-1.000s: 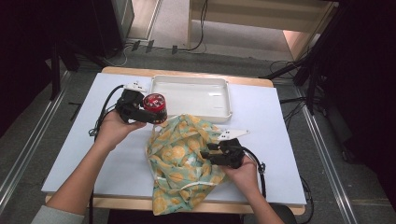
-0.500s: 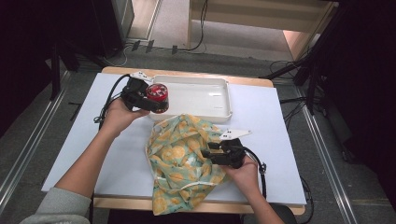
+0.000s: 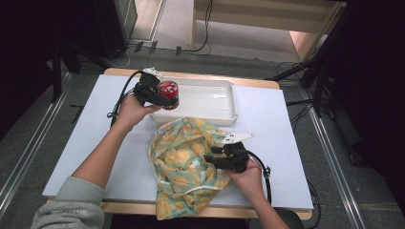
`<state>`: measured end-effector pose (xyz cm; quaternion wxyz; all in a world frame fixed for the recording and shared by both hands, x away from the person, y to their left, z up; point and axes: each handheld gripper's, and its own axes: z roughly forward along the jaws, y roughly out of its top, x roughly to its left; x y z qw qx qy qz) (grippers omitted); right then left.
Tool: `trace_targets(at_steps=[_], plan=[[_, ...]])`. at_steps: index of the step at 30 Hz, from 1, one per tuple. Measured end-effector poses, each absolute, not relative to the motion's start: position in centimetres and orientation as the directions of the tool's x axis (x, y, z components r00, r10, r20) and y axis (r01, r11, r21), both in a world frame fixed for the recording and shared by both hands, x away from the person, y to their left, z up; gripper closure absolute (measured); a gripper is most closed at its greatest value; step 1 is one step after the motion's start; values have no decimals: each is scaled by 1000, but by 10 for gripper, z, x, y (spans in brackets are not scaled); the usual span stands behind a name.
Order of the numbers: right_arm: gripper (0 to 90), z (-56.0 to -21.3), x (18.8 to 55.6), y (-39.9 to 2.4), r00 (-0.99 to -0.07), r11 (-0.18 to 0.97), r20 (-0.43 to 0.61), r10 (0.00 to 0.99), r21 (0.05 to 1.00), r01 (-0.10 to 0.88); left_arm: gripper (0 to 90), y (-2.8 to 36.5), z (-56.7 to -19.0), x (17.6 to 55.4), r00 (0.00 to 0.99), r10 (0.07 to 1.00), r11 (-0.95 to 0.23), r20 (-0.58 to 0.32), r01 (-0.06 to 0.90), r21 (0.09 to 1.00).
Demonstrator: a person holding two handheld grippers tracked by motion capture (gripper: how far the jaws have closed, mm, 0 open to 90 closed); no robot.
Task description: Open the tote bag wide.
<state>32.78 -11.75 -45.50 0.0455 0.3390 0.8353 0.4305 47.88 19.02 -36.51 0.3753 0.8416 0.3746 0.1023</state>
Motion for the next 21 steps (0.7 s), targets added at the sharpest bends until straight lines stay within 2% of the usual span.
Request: trace_targets(at_steps=[9,12,18,21], plan=[[520,-456,327,-117,-759,393,220,613,749,534,258,180,-389,499,688,714,-434,-128,579,691],[512,-456,326,-118,-755,390,223,616,747,539,258,178,-400,500,680,726,-437,-104,573,694],[511,-457,323,-118,-751,395,215,624,743,541,258,179,-416,504,665,734,-418,-139,603,680],[509,-457,322,-117,-754,398,212,622,743,538,258,177,-422,507,679,722,-433,-129,590,682]])
